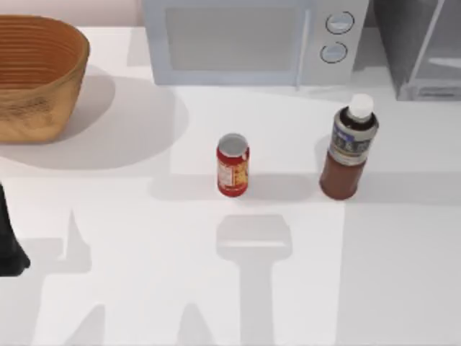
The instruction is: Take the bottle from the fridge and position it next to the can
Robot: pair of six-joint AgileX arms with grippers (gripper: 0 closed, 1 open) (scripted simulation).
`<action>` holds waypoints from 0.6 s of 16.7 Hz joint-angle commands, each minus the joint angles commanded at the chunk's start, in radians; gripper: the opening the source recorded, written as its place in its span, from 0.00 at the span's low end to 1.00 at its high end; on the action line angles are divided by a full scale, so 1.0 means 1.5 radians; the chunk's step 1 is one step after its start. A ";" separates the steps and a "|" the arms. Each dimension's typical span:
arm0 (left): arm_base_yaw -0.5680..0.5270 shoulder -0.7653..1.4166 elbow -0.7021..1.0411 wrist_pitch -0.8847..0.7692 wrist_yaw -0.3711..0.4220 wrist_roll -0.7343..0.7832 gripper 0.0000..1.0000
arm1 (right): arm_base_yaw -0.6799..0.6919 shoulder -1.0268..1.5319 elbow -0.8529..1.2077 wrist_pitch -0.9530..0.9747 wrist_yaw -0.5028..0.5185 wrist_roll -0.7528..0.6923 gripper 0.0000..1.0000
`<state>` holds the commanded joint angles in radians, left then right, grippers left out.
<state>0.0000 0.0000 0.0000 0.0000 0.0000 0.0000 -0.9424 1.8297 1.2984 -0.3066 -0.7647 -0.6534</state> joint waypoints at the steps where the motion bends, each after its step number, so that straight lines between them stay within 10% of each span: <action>1: 0.000 0.000 0.000 0.000 0.000 0.000 1.00 | 0.001 0.000 0.000 0.001 0.001 0.001 1.00; 10: 0.000 0.000 0.000 0.000 0.000 0.000 1.00 | 0.303 -0.056 -0.092 0.115 0.227 0.200 1.00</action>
<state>0.0000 0.0000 0.0000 0.0000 0.0000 0.0000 -0.4885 1.7459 1.1601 -0.1344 -0.4236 -0.3531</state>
